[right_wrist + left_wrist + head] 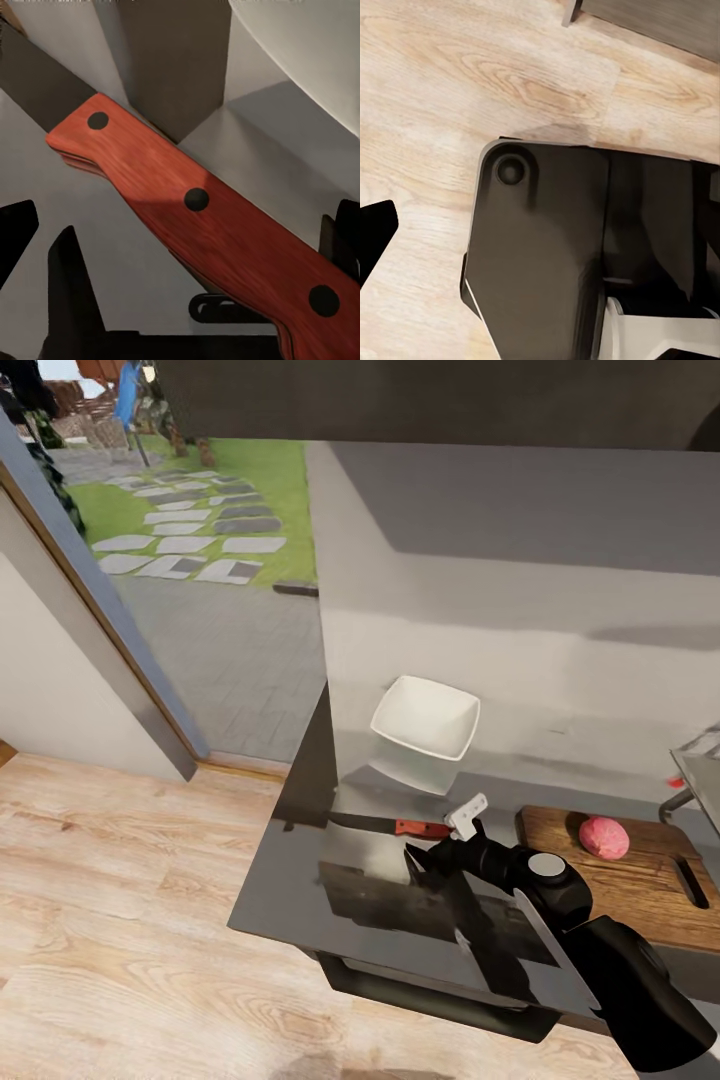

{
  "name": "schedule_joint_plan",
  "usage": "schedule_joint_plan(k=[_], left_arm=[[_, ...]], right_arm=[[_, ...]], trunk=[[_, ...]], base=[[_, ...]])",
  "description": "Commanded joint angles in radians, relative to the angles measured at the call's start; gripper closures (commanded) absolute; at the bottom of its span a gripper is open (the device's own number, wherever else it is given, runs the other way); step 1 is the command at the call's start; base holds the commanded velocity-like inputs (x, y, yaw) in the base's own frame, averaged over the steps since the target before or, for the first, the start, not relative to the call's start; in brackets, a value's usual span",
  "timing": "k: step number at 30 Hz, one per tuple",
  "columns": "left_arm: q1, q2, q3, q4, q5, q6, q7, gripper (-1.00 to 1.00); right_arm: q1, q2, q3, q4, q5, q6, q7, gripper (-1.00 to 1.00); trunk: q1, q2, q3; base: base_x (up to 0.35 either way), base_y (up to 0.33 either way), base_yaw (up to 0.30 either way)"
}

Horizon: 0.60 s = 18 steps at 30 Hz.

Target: In the kitchen, take the Vidalia onion out of the sink, dice it on the chopping board with the paring knife, put the diced onion into the bowl on the countertop, then place both the paring knife and the chopping board into the sink.

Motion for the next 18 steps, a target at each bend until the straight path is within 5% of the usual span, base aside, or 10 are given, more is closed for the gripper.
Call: schedule_joint_plan(k=[1, 18], left_arm=[[0.0, -0.001, 0.001, -0.001, 0.008, 0.0, -0.004, -1.0], [0.0, -0.001, 0.001, -0.002, 0.008, 0.0, -0.004, -1.0]], right_arm=[[-0.001, -0.001, 0.002, 0.013, -0.017, 0.01, -0.004, -1.0], [-0.001, -0.002, 0.002, 0.013, -0.012, 0.01, -0.006, -1.0]], trunk=[[0.001, -0.001, -0.002], [0.001, -0.001, -0.002]], base=[[0.0, 0.0, 0.0], [0.0, 0.0, 0.0]])
